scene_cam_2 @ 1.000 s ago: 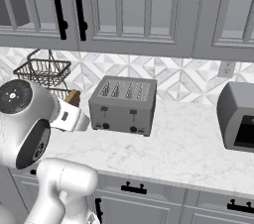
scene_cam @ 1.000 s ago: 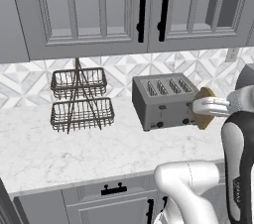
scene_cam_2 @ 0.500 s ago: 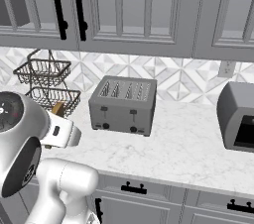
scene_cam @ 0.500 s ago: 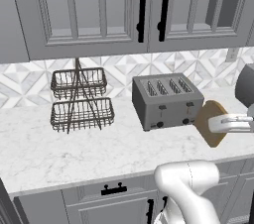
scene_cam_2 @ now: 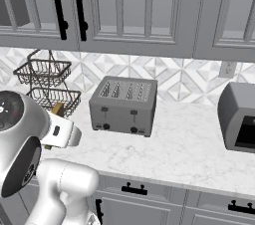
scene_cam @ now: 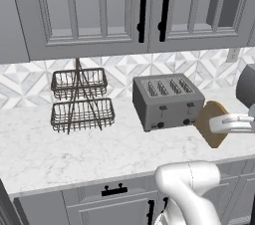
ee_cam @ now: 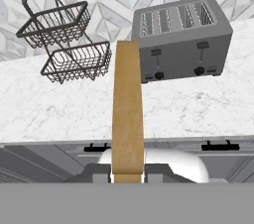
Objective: Start the toaster. Once the lever pops up, take the bread to the plate on the dining counter.
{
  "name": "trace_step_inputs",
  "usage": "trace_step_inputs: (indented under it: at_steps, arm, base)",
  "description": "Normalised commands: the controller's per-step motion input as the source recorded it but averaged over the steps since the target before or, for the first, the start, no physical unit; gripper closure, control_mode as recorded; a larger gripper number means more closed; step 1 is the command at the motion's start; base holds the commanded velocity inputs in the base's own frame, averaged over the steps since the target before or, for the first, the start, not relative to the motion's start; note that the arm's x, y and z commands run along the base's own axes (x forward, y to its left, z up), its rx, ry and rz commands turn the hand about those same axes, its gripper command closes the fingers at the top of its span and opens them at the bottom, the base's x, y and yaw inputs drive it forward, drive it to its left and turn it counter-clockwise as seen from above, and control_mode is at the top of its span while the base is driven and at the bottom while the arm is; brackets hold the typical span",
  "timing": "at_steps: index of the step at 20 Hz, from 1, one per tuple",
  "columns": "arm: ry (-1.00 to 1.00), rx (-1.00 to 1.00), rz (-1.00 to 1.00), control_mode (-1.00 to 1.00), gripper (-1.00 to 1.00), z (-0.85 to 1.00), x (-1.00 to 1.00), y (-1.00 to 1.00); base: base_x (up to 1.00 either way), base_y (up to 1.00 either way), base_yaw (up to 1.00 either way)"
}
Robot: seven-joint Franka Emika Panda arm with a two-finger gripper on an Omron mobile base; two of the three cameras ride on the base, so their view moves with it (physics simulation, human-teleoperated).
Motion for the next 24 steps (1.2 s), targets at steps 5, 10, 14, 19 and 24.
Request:
trace_step_inputs:
  at_steps: [5,10,14,19,24]
  arm:
    - [0.00,0.00,0.00,-1.00,1.00,0.00,0.00,0.00]
    - [0.00,0.00,0.00,1.00,1.00,0.00,-0.02,0.00]
    - [0.00,0.00,0.00,1.00,1.00,0.00,0.00,0.00]
    - [0.00,0.00,0.00,1.00,1.00,0.00,0.00,0.00]
    - [0.00,0.00,0.00,1.00,1.00,0.00,0.00,0.00]
  base:
    - [0.00,0.00,0.00]
    - [-0.55,0.00,0.04]
    - [-0.35,0.01,0.63]
    - [-0.13,0.01,0.98]
    - [-0.20,0.00,1.00]
